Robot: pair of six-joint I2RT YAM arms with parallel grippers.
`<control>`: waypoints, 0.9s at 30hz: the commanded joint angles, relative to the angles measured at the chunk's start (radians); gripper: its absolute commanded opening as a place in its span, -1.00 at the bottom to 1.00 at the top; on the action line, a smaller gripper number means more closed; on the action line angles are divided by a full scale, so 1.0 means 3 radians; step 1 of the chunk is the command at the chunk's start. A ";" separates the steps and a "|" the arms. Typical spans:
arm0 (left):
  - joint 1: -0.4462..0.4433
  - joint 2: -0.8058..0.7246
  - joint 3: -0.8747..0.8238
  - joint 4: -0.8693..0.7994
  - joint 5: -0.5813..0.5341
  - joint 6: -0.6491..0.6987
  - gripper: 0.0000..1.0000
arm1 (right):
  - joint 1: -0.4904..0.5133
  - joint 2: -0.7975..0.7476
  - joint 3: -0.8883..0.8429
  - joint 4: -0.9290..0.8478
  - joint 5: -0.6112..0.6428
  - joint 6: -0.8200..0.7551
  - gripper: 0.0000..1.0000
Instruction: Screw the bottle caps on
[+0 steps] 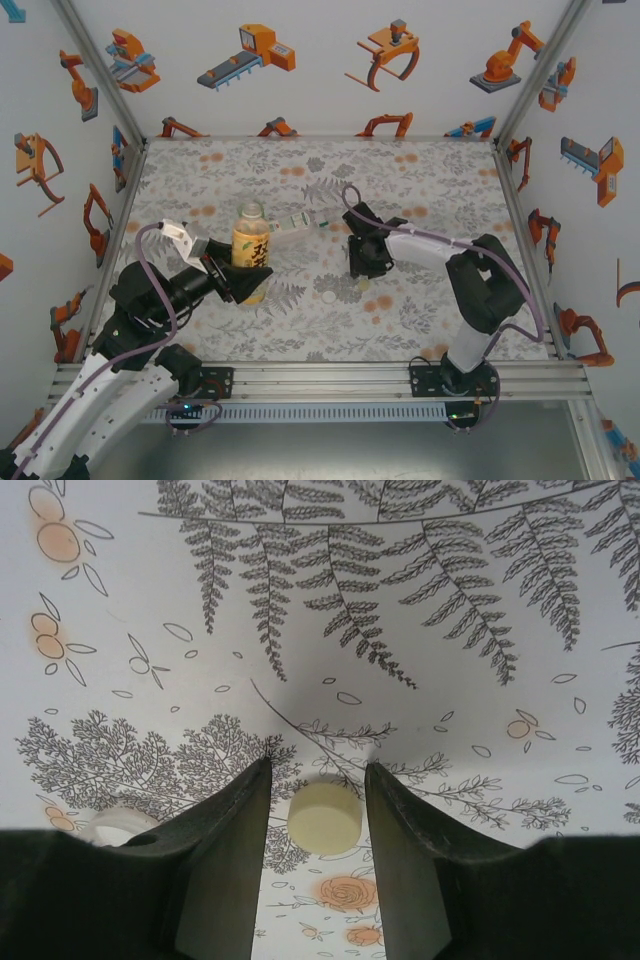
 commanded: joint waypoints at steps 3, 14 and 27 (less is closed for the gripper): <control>-0.0016 -0.0018 -0.0028 0.0051 0.0000 0.0031 -0.82 | 0.0145 0.0026 -0.0071 -0.0213 0.0206 0.0113 -0.14; -0.0016 -0.0027 -0.0059 0.0075 -0.0001 0.0005 -0.81 | 0.0236 -0.0067 -0.0196 -0.0241 0.0274 0.0190 -0.14; -0.0019 0.0028 -0.0073 0.0148 -0.0002 -0.0021 -0.81 | 0.0302 -0.0203 -0.0239 -0.0273 0.0244 0.0216 -0.16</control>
